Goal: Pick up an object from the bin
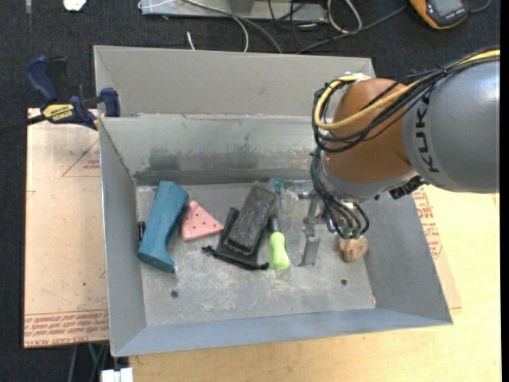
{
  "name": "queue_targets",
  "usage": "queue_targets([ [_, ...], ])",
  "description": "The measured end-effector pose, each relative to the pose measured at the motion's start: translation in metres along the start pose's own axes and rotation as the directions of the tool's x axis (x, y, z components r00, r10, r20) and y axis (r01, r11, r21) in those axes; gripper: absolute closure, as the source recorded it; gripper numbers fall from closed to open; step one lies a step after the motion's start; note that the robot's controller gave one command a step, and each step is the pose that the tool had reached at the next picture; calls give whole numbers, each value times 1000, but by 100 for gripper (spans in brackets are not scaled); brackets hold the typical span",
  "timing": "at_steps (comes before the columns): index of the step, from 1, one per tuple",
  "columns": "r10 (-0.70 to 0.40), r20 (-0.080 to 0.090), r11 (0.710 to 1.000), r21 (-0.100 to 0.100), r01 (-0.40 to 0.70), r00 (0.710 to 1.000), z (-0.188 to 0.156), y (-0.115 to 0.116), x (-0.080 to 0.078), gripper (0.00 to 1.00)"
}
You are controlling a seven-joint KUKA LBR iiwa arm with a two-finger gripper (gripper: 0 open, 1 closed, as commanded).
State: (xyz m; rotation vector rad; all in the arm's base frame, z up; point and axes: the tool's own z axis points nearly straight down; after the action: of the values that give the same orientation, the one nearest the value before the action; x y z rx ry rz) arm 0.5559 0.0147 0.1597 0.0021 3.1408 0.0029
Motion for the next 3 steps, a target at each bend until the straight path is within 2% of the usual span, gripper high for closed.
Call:
queue_targets([
  [1, 0, 0, 1000, 0, 0, 1000, 0, 0, 0, 0],
  [2, -17, 12, 1000, 0, 17, 1000, 52, 29, -45, 0],
  [3, -8, 8, 1000, 3, 8, 1000, 82, 83, -39, 0],
])
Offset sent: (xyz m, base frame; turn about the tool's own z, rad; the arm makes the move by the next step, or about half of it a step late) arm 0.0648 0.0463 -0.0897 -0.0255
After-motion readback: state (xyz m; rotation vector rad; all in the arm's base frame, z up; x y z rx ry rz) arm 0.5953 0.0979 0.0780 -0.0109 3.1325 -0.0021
